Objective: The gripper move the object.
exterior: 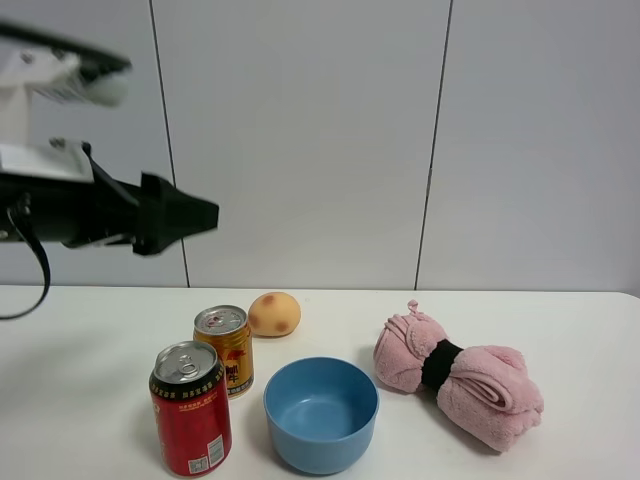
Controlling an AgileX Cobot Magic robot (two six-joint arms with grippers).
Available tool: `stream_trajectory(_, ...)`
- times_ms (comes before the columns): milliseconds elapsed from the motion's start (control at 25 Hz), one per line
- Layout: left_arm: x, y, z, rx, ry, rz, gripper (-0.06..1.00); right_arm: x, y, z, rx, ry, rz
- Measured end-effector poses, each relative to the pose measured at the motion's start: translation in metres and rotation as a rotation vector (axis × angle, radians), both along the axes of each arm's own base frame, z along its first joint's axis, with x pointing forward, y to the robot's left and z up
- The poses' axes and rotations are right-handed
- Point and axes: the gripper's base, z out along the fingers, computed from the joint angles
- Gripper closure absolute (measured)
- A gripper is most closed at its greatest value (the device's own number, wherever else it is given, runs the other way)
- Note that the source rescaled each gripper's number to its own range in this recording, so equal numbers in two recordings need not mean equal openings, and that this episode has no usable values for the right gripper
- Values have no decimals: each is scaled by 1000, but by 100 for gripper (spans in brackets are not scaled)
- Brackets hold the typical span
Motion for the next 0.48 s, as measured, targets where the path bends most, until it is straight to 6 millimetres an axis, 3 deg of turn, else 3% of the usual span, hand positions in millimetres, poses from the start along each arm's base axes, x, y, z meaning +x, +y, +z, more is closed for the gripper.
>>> stream_trajectory(200,-15,23,33,-188,37,204,41,0,0,0,0,0,0)
stream_trajectory(480,-39,39,79,88,160,249,41,0,0,0,0,0,0)
